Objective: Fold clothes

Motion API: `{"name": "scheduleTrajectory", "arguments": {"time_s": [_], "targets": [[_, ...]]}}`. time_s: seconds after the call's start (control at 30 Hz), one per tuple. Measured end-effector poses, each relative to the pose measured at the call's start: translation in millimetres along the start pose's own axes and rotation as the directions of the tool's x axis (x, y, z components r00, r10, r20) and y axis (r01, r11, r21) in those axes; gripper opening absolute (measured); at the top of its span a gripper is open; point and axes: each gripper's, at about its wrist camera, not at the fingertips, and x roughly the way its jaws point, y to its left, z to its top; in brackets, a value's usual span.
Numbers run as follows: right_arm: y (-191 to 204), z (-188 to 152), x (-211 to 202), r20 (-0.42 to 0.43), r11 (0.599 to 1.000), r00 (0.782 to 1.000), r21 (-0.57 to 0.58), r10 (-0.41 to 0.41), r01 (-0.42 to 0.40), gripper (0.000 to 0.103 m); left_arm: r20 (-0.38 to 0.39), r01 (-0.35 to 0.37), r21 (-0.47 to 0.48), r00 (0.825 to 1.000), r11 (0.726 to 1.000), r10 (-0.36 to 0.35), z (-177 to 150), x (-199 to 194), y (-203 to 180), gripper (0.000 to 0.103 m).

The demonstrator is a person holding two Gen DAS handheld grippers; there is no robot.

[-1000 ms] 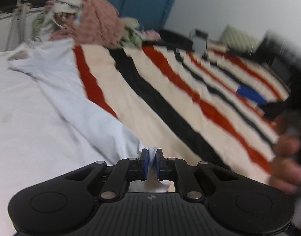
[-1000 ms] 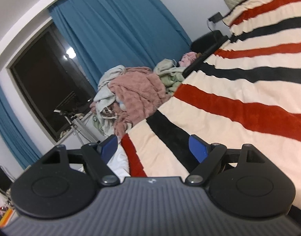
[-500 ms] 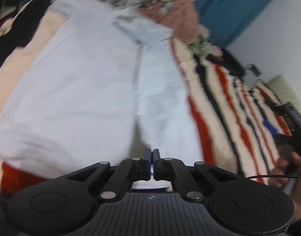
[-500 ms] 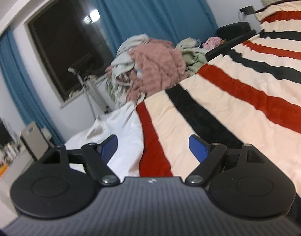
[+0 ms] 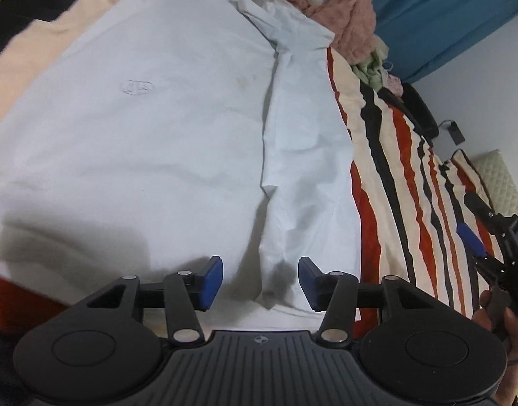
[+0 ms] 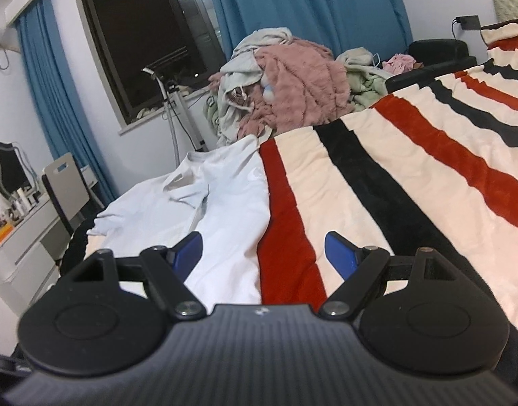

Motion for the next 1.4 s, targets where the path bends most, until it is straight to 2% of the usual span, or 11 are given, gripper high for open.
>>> {"name": "scheduleTrajectory", "arguments": {"time_s": [0.1, 0.17, 0.23, 0.5, 0.6, 0.67, 0.77, 1.0, 1.13, 1.23, 1.4], "targets": [[2, -1, 1, -0.009, 1.0, 1.0, -0.007, 0.004, -0.004, 0.081, -0.018, -0.008, 0.014, 1.0, 1.0, 0.008, 3, 15, -4, 0.037], [3, -2, 1, -0.013, 1.0, 1.0, -0.01, 0.005, -0.005, 0.081, -0.02, -0.004, 0.028, 1.0, 1.0, 0.004, 3, 18, -7, 0.006], [4, -3, 2, -0.016, 1.0, 1.0, -0.012, 0.005, -0.005, 0.081, -0.01, 0.016, 0.054, 1.0, 0.998, -0.016, -2, 14, -11, 0.004], [11, -6, 3, -0.028, 0.999, 1.0, -0.035, 0.013, -0.014, 0.081, 0.034, -0.11, 0.224, 0.994, 0.968, 0.105, -34, 6, -34, 0.005], [13, -7, 2, -0.028, 0.999, 1.0, -0.042, 0.014, -0.015, 0.081, 0.049, -0.121, 0.251, 0.992, 0.96, 0.113, -31, 0, -44, 0.019], [14, -8, 2, -0.027, 0.999, 1.0, -0.042, 0.015, -0.016, 0.081, 0.086, -0.144, 0.278, 0.988, 0.95, 0.125, -25, -8, -51, 0.052], [16, -10, 4, -0.029, 0.999, 0.999, -0.039, 0.016, -0.017, 0.081, 0.165, -0.209, 0.323, 0.973, 0.923, 0.162, -6, -16, -67, 0.08], [23, -10, 19, -0.056, 0.999, 0.997, -0.027, 0.043, -0.045, 0.081, 0.324, -0.249, 0.38, 0.938, 0.891, 0.124, 60, -25, -103, 0.096], [33, 3, 49, -0.127, 0.993, 0.986, -0.028, 0.108, -0.112, 0.081, 0.362, -0.219, 0.323, 0.928, 0.921, 0.094, 82, -24, -90, 0.098], [50, 15, 84, -0.171, 0.984, 0.973, -0.064, 0.155, -0.168, 0.081, 0.388, -0.231, 0.31, 0.916, 0.922, 0.099, 85, -25, -70, 0.098], [90, 30, 184, -0.252, 0.959, 0.942, -0.124, 0.22, -0.257, 0.081, 0.444, -0.312, 0.339, 0.885, 0.888, 0.141, 84, -25, -43, 0.098]]}}
